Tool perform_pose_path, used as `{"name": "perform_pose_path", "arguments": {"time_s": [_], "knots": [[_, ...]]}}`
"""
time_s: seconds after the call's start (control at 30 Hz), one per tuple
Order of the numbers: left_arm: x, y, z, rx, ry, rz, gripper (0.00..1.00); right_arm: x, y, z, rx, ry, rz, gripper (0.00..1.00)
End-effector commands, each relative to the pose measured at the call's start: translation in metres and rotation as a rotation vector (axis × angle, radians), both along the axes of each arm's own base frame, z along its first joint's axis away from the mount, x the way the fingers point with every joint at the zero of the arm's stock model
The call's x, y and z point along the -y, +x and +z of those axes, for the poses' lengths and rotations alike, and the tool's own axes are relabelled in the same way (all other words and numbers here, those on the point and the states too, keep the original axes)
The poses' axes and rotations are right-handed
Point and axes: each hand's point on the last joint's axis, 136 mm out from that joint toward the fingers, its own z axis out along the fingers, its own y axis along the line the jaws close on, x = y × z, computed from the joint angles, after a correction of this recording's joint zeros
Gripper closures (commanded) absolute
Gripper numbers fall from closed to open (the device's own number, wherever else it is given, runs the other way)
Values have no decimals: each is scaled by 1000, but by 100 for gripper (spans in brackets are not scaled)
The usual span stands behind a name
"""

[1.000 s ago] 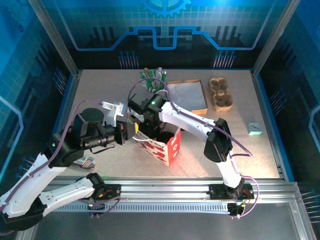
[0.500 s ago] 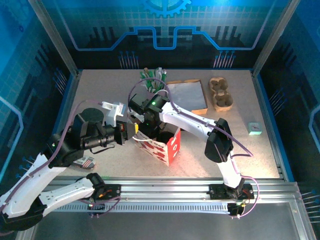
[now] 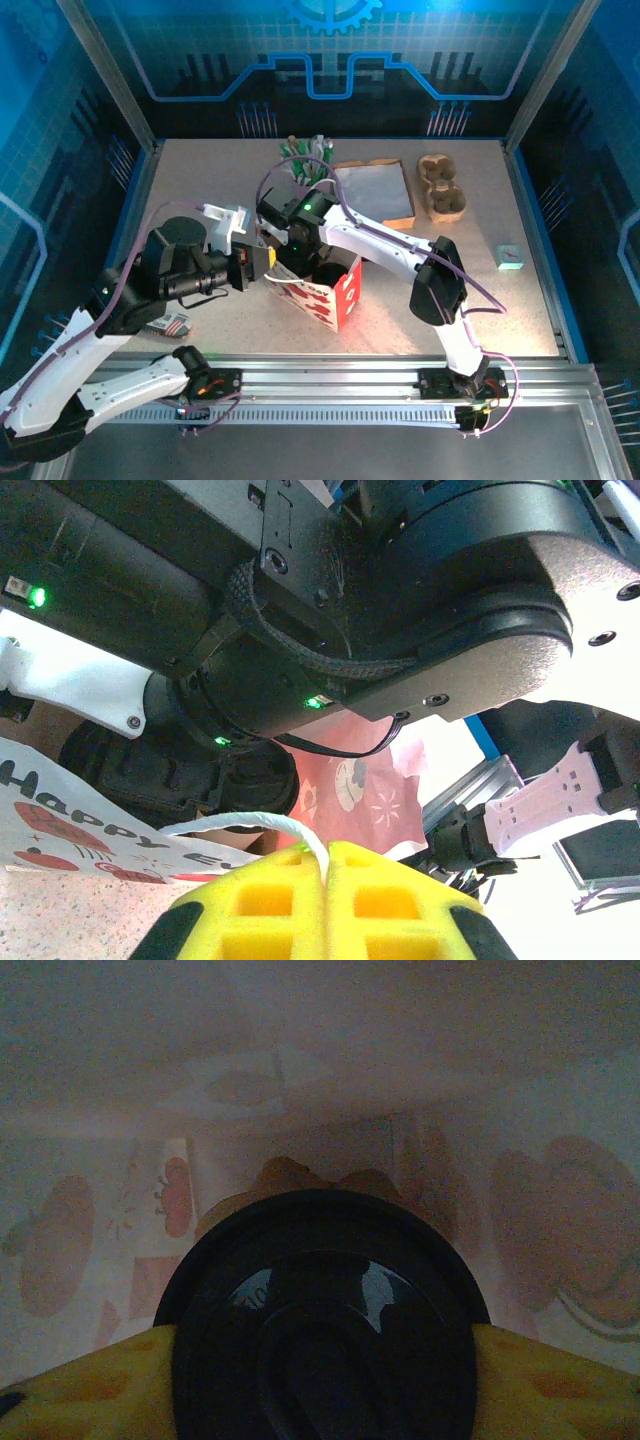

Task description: Pack the takeout coffee

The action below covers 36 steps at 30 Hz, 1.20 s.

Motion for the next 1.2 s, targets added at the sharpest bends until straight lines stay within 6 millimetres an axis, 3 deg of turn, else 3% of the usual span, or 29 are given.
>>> {"name": "perform_pose_path", "arguments": {"time_s": [0.0, 0.53, 1.17], "knots": [[-3, -5, 26, 82, -45, -14, 100, 36, -19, -60, -159, -198, -33, 47], [-4, -5, 26, 82, -44, -12, 100, 36, -18, -53, -143, -186, -35, 42], [-3, -4, 23, 74, -40, -13, 100, 29, -11, -28, -100, -148, -19, 27]]}}
